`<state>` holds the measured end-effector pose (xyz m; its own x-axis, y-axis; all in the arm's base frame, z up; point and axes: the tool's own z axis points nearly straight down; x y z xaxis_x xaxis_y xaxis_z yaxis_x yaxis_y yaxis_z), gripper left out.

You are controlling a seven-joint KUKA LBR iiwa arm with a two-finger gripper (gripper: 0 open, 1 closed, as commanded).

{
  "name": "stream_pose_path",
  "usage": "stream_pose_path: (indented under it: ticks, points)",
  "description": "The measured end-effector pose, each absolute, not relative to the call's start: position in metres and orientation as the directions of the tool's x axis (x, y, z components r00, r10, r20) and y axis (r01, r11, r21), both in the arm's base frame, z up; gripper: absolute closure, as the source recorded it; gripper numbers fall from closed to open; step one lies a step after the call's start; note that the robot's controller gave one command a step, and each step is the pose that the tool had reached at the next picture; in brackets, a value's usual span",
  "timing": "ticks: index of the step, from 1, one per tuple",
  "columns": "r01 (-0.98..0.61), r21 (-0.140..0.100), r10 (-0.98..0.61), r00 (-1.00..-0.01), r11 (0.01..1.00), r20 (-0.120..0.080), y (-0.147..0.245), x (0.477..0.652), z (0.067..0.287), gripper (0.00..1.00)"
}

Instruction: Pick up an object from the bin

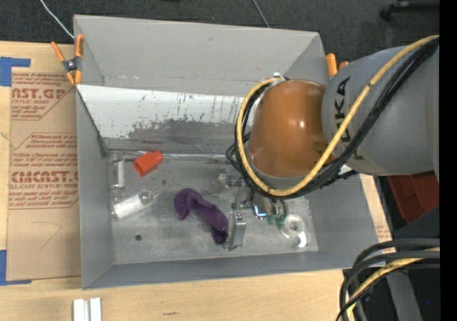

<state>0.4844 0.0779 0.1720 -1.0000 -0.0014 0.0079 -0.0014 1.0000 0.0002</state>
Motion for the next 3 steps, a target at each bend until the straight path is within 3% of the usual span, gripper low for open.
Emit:
stream_pose_path:
  ticks: [1,2,3]
  points:
    - [0.000,0.001,0.000,-1.000,1.000,0.000,0.077,0.486,0.176,0.00]
    - [0.222,0.002,0.222,-0.975,0.975,-0.001,0.082,0.482,0.069,0.00]
    - [0.280,0.002,0.280,-0.960,0.960,-0.001,0.096,0.534,0.146,0.00]
